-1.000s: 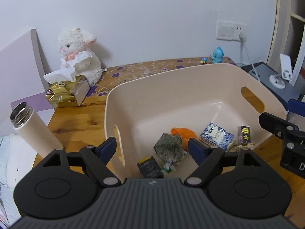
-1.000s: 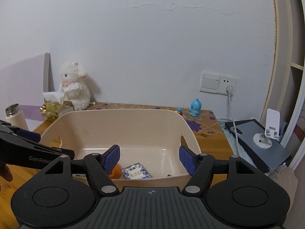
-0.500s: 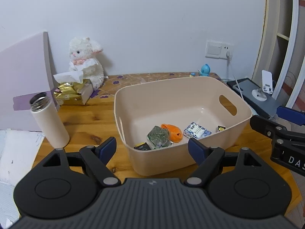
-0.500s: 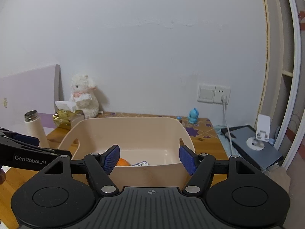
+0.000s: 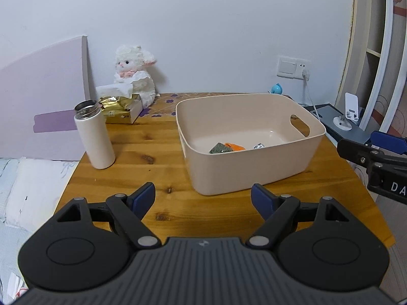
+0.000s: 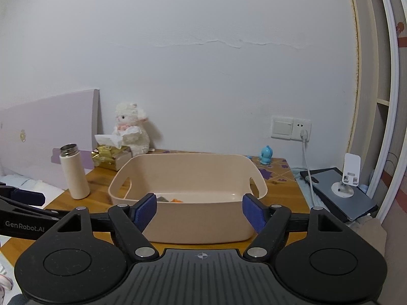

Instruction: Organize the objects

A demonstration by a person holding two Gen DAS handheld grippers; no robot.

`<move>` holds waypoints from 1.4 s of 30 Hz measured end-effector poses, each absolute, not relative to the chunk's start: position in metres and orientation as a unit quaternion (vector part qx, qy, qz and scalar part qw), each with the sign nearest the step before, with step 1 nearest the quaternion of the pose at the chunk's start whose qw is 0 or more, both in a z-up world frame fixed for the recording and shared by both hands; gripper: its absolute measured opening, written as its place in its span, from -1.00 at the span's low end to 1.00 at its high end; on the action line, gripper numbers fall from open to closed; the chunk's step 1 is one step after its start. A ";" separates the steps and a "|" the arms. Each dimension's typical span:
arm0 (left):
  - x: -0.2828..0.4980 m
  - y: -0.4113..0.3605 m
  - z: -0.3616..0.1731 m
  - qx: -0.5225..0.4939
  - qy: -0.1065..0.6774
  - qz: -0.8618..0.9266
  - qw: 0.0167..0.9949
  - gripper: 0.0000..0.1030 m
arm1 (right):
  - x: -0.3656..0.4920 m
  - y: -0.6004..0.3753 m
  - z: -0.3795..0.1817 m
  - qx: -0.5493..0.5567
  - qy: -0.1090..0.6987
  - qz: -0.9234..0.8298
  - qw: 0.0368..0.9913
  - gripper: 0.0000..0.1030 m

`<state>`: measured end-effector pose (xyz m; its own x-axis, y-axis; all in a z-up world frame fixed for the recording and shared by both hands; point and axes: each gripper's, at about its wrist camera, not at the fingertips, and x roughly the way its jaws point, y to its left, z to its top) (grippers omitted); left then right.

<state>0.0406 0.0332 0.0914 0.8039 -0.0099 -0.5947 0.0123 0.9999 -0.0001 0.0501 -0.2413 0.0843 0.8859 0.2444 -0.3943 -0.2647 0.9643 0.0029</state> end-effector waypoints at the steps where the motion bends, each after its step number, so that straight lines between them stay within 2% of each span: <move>1: 0.036 0.034 0.092 0.000 0.312 -0.005 0.950 0.62 | 0.046 -0.241 0.085 -0.024 0.200 0.132 0.971 0.50; 17: -0.024 0.034 0.088 -0.013 0.295 0.004 0.955 0.64 | -0.003 -0.245 0.075 -0.015 0.214 0.135 0.967 0.53; 32: -0.055 0.025 0.090 0.004 0.288 -0.004 0.958 0.84 | -0.034 -0.258 0.075 -0.021 0.217 0.114 0.969 0.65; 42: -0.059 0.027 0.091 0.012 0.293 -0.006 0.956 0.87 | -0.042 -0.267 0.073 -0.014 0.220 0.103 0.970 0.69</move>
<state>-0.0592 0.0269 0.0908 0.8288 -0.0051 -0.5595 0.0189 0.9996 0.0188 -0.0419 -0.2671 0.0731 0.8824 0.1936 -0.4289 -0.2061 0.9784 0.0175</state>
